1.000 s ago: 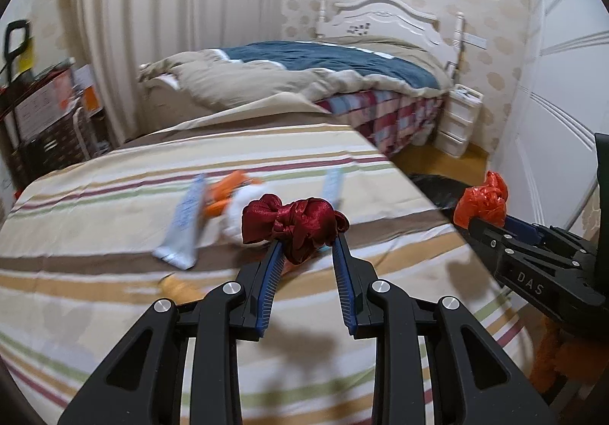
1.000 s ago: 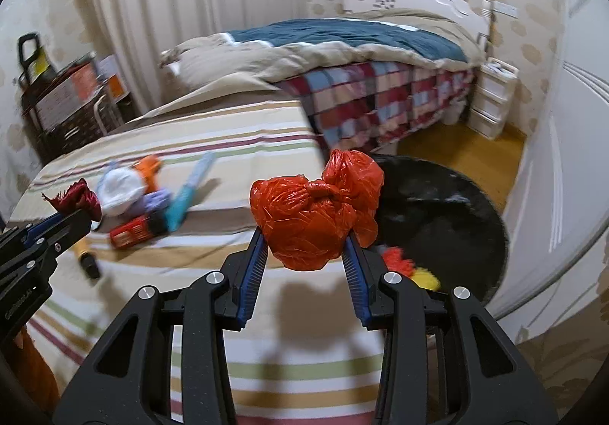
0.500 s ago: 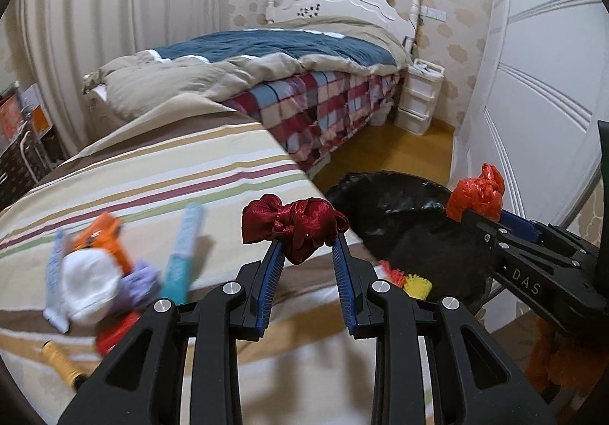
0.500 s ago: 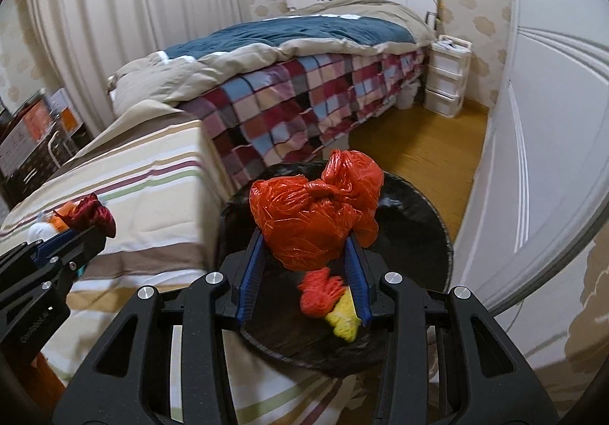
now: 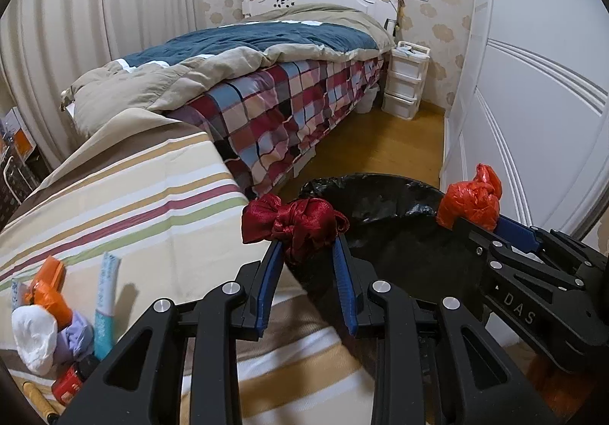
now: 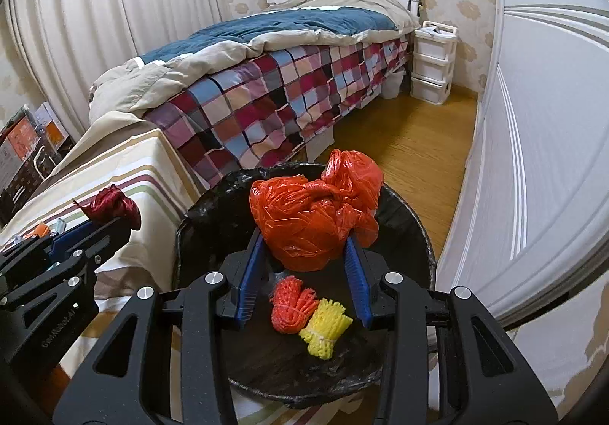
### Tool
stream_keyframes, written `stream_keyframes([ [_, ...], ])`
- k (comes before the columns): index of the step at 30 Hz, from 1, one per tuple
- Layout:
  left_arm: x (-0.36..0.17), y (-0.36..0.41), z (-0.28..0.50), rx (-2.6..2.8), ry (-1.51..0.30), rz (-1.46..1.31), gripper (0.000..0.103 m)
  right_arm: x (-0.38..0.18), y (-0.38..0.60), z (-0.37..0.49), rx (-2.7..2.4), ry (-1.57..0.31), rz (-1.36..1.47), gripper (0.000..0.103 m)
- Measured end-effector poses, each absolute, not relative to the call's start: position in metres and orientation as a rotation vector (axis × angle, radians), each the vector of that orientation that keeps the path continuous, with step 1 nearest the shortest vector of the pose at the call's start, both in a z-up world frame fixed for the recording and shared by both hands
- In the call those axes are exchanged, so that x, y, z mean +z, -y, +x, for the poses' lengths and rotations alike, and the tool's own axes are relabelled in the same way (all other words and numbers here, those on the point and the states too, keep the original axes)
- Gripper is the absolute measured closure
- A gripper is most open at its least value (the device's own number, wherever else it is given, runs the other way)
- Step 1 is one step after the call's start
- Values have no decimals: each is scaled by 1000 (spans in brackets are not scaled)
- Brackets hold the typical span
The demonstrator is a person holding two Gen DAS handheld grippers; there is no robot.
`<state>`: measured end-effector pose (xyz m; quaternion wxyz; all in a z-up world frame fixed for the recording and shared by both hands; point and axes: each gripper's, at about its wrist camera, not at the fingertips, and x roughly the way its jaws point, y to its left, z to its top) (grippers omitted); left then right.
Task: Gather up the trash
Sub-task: 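Carry the bag and cloth over the black bin and open both grippers, then withdraw both open grippers from the bin back toward the bed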
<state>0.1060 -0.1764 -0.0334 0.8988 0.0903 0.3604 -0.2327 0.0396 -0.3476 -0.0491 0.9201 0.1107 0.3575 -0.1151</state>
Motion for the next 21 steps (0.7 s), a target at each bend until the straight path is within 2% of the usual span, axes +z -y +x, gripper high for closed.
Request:
stream_keyframes([
  [4,-37,181,110,-475,-757,194,72,-52,352,44,-239,-741,231,62],
  [6,-40,183,111,-476,-768,194,67,-55,354,46,-242,-745,236,59],
  [9,-41,185,108,-464,-756,209,50,-56,358,45,-254,-737,249,40],
  [11,-41,185,105,-452,-741,217,37,-56,360,44,-258,-733,257,37],
  [13,-40,184,104,-450,-741,211,32,-56,362,43,-270,-731,262,33],
  [21,-35,171,104,-429,-742,178,25,-55,361,37,-278,-725,279,32],
])
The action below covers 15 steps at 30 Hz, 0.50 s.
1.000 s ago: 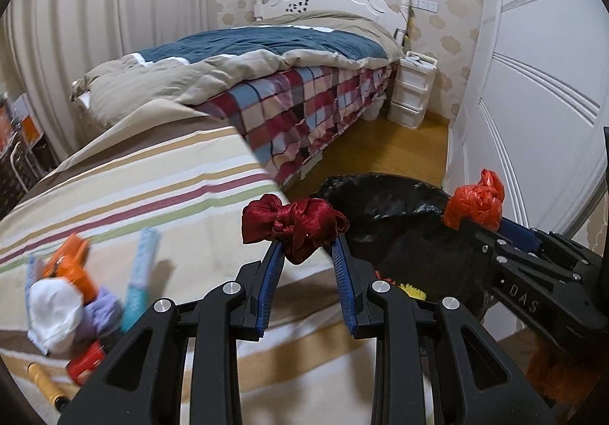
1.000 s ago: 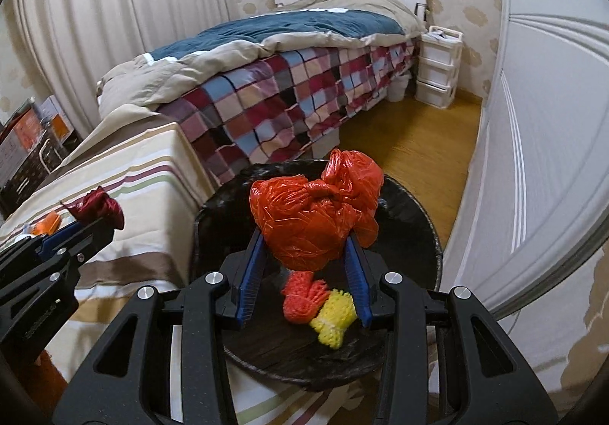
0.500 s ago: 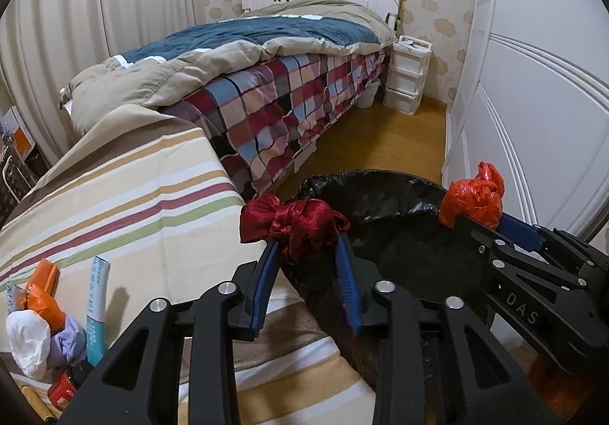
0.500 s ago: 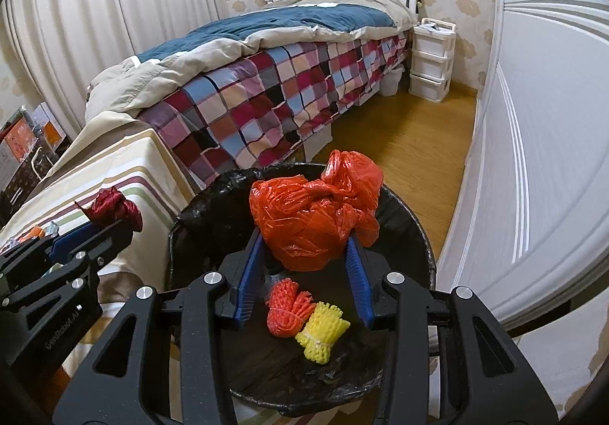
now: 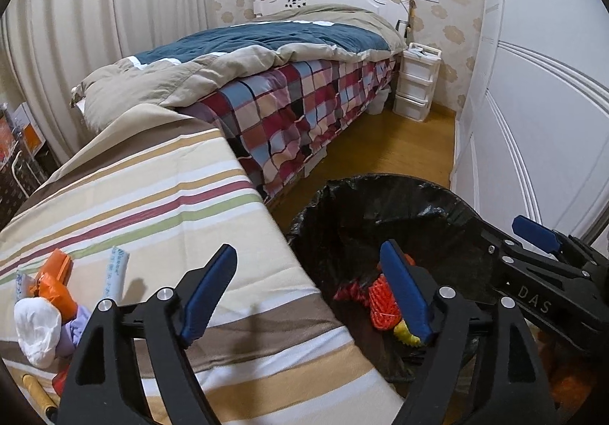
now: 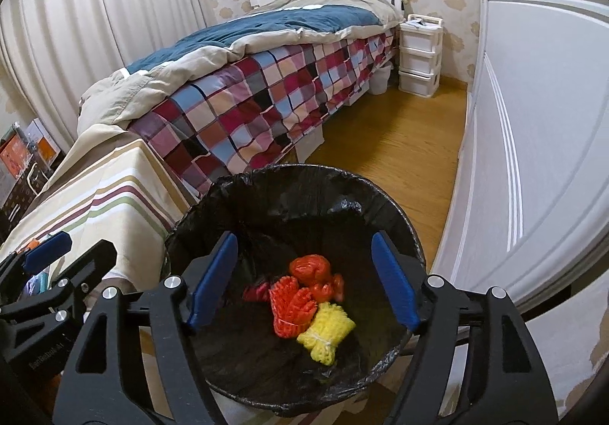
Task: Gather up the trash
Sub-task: 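Withdraw both open grippers from the bin back toward the bed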
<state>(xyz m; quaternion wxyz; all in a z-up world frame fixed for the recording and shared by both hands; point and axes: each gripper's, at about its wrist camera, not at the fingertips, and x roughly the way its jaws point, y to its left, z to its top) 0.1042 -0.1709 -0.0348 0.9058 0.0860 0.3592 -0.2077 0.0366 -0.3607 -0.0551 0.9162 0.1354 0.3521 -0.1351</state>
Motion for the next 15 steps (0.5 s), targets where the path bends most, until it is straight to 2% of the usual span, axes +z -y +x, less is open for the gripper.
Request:
stream_keyframes([
  [15,-24,122,80,-349,-727,157,24,-40,322,19,-220,-710,265,31],
])
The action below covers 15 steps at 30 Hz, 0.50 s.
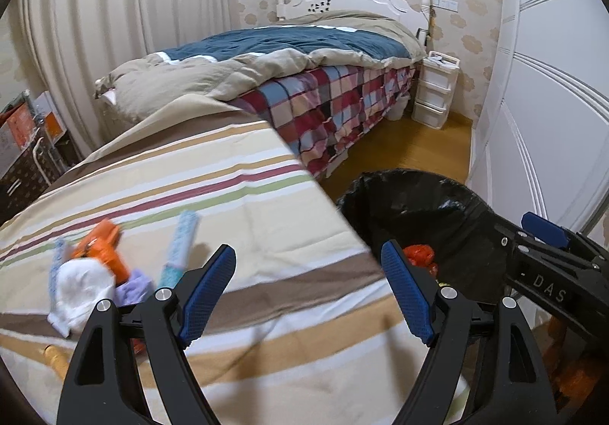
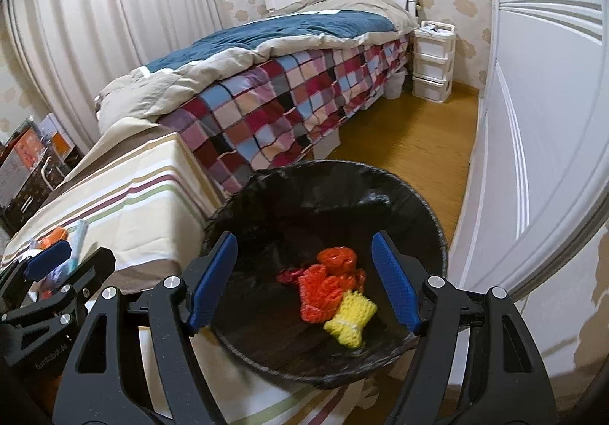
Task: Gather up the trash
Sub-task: 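Withdraw both open grippers from the bin back toward the bed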
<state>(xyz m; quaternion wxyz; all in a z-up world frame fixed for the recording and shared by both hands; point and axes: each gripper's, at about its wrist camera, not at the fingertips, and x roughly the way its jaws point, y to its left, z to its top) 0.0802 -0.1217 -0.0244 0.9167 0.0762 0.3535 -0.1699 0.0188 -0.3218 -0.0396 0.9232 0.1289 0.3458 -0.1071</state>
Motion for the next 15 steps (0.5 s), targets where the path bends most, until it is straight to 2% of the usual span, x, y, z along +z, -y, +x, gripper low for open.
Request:
stream_keyframes([
  [15,-30,43,50,-211,-768,96,24,-43,237,2,-71,-753,197,31],
])
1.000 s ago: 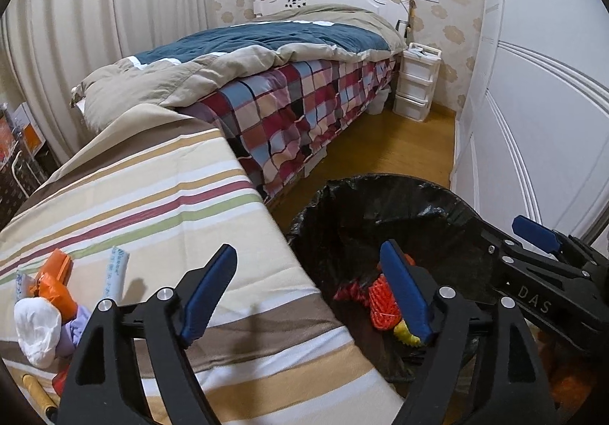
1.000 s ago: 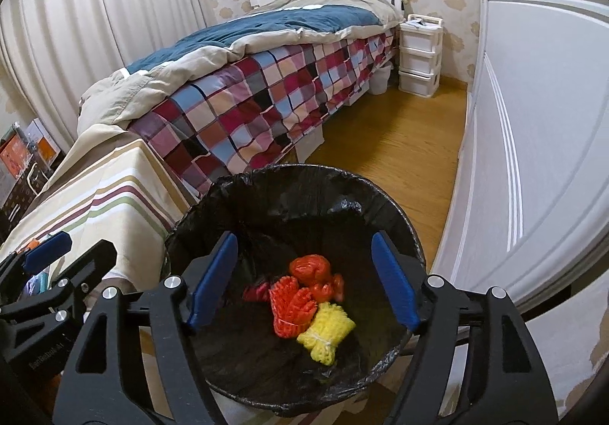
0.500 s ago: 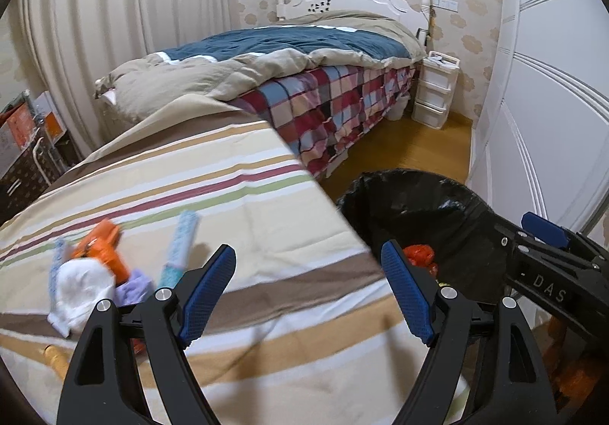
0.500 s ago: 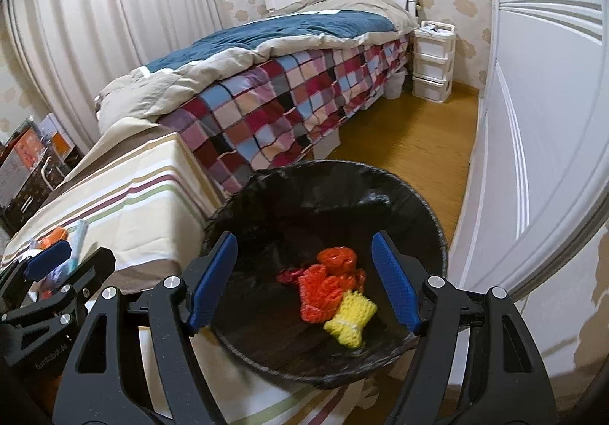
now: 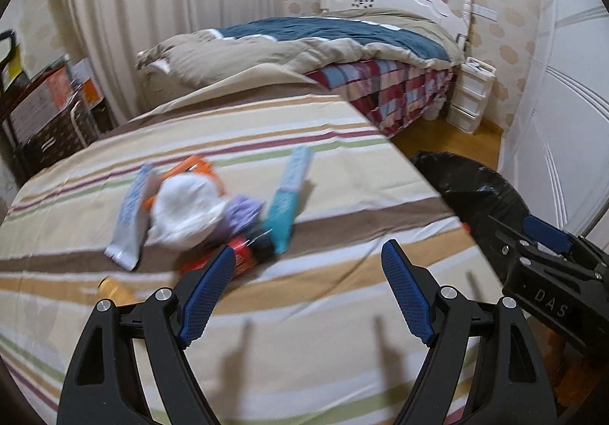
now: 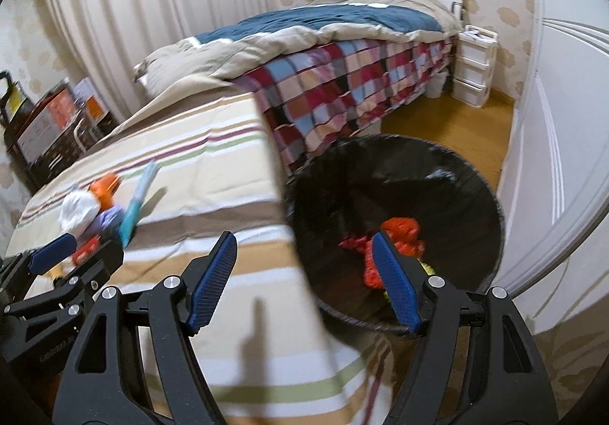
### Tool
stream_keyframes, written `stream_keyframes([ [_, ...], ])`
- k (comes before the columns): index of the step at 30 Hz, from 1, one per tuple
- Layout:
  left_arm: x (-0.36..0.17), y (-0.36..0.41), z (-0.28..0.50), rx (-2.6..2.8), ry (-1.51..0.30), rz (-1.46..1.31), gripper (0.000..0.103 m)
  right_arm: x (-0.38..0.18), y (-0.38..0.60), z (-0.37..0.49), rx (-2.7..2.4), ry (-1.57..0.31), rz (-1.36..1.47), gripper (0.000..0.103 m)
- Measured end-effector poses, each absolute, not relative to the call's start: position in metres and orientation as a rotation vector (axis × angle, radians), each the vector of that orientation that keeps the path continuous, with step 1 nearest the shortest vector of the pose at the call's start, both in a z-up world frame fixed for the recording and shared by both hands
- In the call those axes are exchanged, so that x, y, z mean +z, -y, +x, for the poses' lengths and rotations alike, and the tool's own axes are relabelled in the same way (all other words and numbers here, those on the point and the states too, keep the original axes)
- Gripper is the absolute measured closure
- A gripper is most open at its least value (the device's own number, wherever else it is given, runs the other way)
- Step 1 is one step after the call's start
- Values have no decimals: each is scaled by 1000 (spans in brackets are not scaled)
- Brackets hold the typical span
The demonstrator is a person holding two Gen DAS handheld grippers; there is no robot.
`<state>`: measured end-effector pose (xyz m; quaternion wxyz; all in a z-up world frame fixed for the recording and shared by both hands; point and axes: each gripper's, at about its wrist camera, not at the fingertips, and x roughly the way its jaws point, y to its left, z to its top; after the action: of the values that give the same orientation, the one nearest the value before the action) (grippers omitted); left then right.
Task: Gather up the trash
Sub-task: 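Withdraw both open grippers from the bin back toward the bed, then grasp the amber bottle with black cap with the left gripper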
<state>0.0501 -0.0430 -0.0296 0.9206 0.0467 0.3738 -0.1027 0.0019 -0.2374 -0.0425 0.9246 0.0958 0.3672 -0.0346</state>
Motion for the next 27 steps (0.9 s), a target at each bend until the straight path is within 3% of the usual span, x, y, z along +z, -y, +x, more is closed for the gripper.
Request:
stream_keyframes([
  [27,-50,-62,40,-39,-859,-60,24,-52,171,-4,7,-804,91,31],
])
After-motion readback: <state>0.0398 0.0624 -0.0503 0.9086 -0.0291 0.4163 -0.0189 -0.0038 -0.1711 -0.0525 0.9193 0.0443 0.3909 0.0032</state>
